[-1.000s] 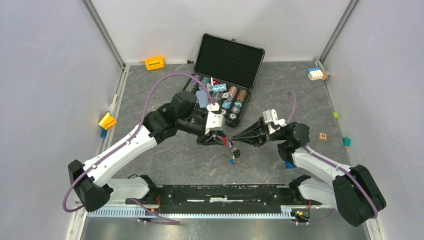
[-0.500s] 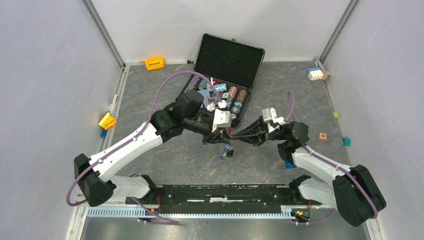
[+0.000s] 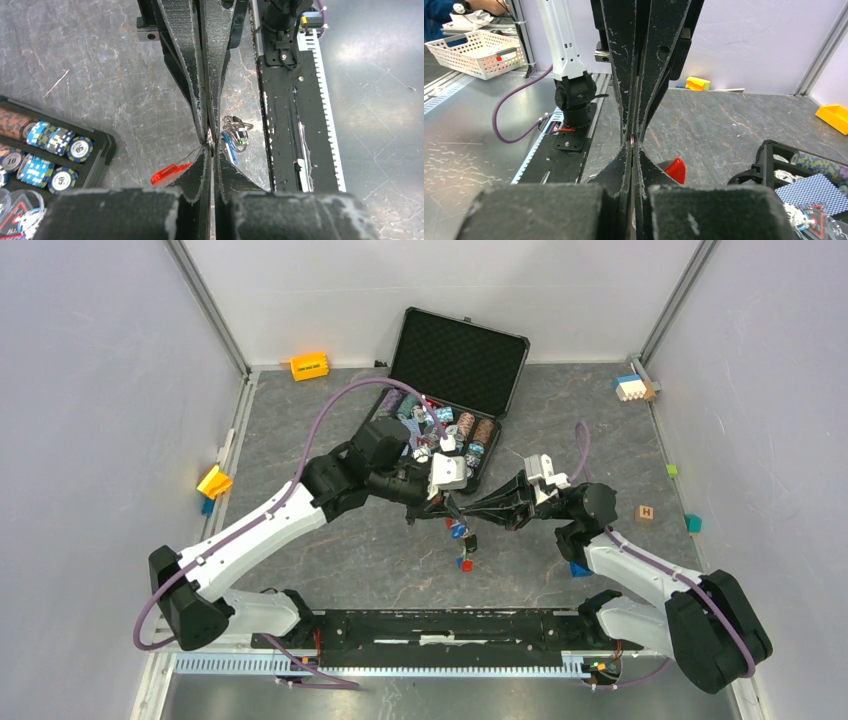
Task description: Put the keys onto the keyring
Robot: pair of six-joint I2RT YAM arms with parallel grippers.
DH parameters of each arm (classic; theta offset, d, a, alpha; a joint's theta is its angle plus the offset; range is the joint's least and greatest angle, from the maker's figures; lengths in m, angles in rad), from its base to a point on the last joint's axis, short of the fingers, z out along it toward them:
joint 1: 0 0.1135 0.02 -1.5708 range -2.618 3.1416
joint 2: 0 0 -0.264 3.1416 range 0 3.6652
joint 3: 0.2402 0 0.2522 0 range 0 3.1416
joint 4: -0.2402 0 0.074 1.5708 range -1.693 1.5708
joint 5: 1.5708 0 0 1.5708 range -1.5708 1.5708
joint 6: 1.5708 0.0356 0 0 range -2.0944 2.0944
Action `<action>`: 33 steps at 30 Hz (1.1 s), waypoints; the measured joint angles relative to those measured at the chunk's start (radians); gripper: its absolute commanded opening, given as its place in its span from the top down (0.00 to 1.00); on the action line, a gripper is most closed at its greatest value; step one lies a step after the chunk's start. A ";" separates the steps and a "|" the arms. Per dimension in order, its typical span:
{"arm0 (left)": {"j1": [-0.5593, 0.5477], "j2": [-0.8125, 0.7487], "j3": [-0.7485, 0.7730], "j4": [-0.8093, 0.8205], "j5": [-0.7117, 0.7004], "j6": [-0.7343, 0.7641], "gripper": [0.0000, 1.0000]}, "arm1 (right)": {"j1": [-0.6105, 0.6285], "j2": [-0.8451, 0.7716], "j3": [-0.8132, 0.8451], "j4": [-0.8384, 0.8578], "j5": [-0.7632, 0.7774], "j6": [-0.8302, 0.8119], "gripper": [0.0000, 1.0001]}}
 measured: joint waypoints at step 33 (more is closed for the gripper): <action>-0.145 0.282 0.492 -0.625 -0.388 0.100 0.98 | -0.005 0.000 0.006 -0.011 -0.004 -0.019 0.68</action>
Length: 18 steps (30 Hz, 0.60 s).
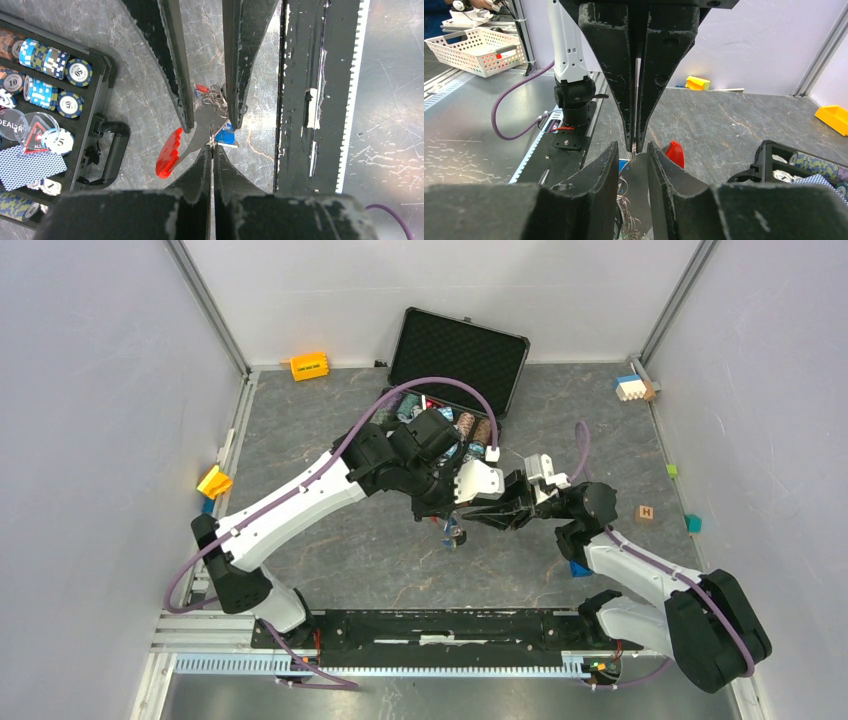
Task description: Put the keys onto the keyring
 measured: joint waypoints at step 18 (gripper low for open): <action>-0.022 0.028 0.037 -0.003 -0.003 0.000 0.98 | 0.013 0.037 0.000 0.014 0.000 0.024 0.83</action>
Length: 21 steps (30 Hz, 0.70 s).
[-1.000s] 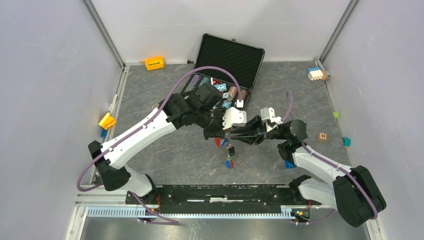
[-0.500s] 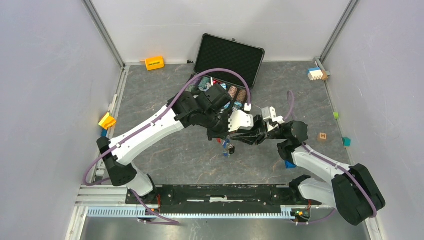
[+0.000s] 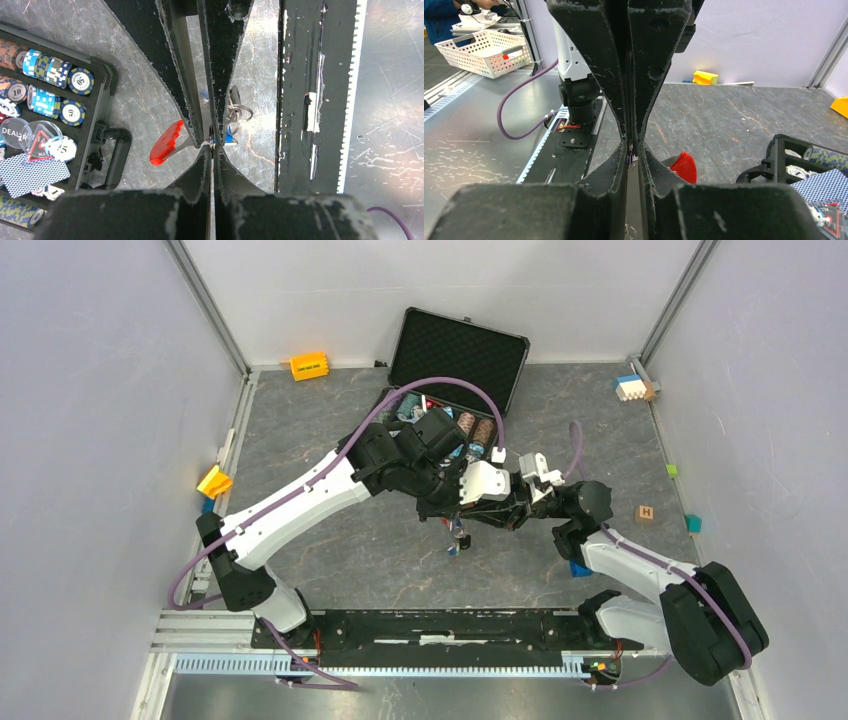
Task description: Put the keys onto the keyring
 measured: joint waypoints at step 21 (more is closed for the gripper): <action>0.000 0.014 0.003 -0.003 -0.009 0.000 0.90 | 0.008 0.009 0.000 -0.040 -0.004 -0.034 1.00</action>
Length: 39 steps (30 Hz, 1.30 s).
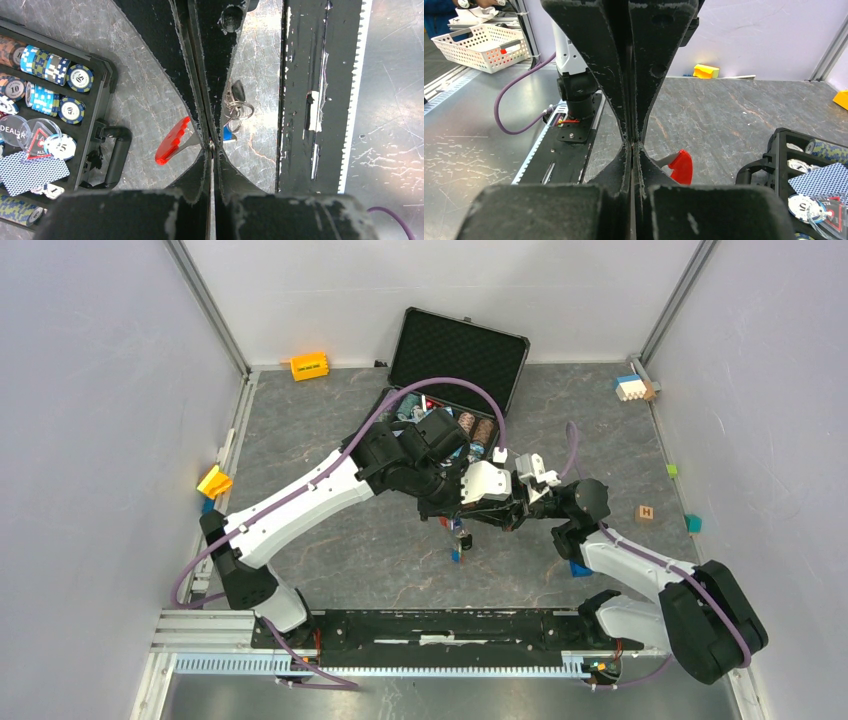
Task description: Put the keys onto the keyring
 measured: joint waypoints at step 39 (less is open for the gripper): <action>0.051 -0.258 -0.381 0.352 0.071 0.058 0.61 | -0.014 -0.018 -0.014 0.168 0.005 0.135 1.00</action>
